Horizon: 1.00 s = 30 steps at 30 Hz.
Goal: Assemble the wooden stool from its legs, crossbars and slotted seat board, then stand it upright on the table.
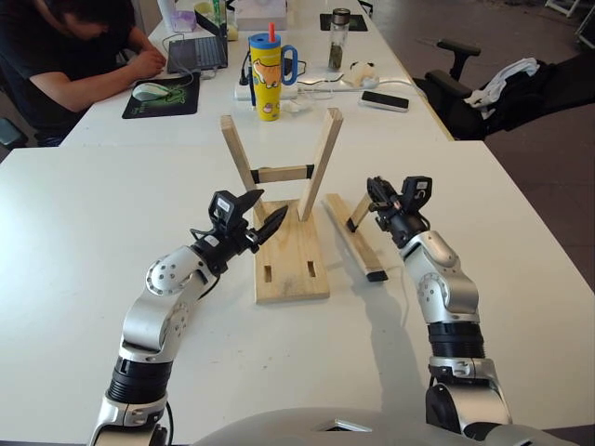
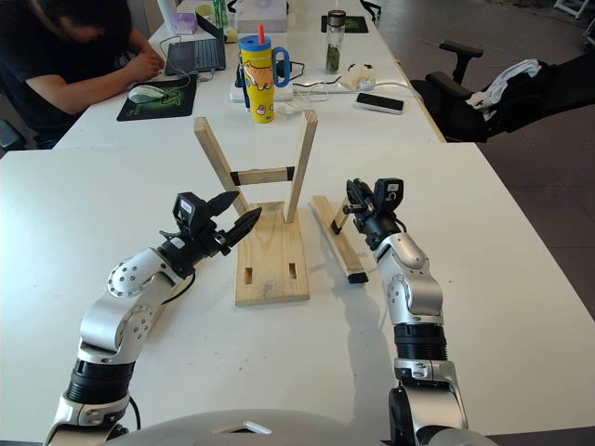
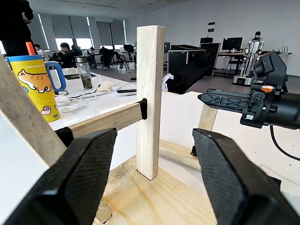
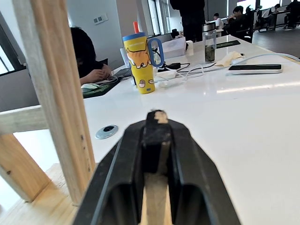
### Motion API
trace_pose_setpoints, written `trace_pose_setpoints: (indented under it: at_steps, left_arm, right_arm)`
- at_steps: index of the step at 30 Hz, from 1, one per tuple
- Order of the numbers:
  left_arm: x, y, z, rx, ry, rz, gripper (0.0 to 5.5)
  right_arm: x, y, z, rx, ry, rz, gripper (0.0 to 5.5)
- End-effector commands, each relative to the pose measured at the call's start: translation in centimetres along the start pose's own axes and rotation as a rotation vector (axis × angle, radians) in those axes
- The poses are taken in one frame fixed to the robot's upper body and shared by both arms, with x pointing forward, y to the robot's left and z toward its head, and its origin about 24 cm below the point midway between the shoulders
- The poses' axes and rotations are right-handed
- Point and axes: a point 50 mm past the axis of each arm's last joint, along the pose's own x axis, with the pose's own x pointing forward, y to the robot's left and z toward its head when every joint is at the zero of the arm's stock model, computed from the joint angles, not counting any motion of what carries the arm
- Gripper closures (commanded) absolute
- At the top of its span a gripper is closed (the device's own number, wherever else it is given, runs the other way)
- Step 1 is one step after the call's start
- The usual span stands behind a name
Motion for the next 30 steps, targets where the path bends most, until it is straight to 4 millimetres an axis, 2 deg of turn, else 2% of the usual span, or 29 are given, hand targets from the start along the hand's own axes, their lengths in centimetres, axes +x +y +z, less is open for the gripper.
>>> trace_pose_setpoints:
  at_steps: [1,5,16,17,18,25,28,30]
  left_arm:
    - [0.1,-0.3,0.2,0.020,0.000,0.002,2.52]
    - [0.2,-0.4,0.1,0.025,0.001,-0.002,2.52]
    - [0.3,-0.3,-0.1,0.027,0.003,-0.002,2.52]
    - [0.3,-0.3,-0.1,0.028,0.002,-0.002,2.52]
    - [0.3,-0.3,-0.1,0.028,0.002,-0.002,2.52]
    - [0.3,-0.4,0.0,0.037,0.000,-0.015,2.52]
    - [0.2,-0.3,-0.2,0.035,0.002,-0.008,2.52]
    - [0.1,-0.3,-0.3,0.032,0.005,-0.004,2.52]
  right_arm:
    - [-1.3,-0.2,-3.5,-0.078,0.166,-0.053,5.07]
    - [-1.1,1.2,-4.0,-0.139,0.187,-0.017,5.07]
    - [-0.9,1.1,-3.5,-0.188,0.160,-0.004,5.07]
    - [-0.8,1.1,-3.2,-0.199,0.146,-0.006,5.07]
    - [-0.8,1.2,-2.9,-0.197,0.132,0.003,4.78]
    - [0.1,1.5,0.4,-0.172,0.005,0.003,3.74]
    - [0.2,1.8,1.6,-0.153,-0.047,0.033,3.74]
    - [0.2,2.2,3.2,-0.151,-0.107,0.056,3.74]
